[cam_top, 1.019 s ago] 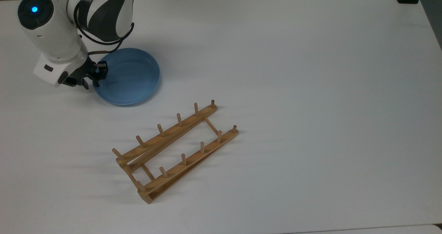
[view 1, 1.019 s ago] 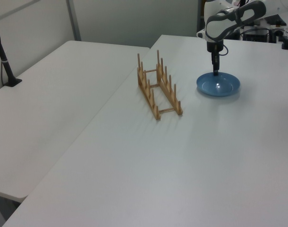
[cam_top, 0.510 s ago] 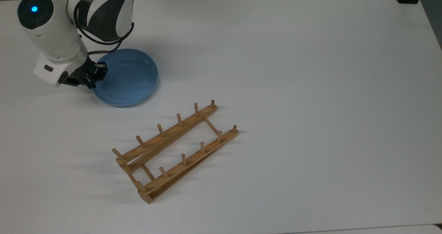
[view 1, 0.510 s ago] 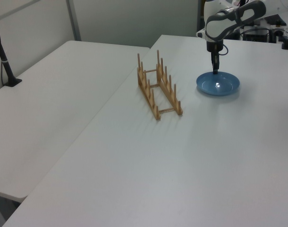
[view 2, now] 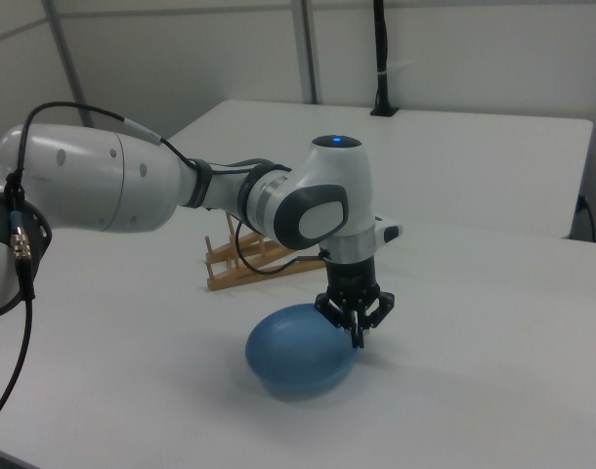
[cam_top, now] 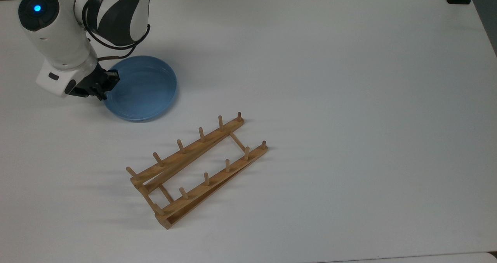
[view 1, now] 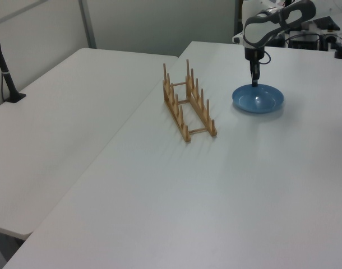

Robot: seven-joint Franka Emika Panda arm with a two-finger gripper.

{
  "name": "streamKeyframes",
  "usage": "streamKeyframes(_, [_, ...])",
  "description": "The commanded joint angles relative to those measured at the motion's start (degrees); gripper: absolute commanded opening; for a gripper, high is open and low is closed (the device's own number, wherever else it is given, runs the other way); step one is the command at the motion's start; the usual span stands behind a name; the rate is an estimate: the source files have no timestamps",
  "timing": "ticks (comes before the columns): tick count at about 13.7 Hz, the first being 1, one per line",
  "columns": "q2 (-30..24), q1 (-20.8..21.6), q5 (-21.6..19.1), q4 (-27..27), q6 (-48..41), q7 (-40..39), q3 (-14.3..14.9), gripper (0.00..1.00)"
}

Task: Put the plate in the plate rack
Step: 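Close the gripper on the plate rim, then lift the plate by its rim, tilting it upright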

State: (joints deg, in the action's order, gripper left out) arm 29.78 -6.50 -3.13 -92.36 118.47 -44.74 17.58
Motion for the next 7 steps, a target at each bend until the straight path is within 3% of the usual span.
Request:
streamKeyframes(1, [-0.9, 0.1, 0.5, -0.2, 0.7, -1.9, 0.2, 0.0])
streamKeyframes(4, [-2.1, 0.1, 0.1, 2.9, 1.4, -1.6, 0.5, 0.0])
streamKeyframes(7, [-3.9, 0.1, -0.2, 3.6, 9.9, -1.1, 0.5, 0.0])
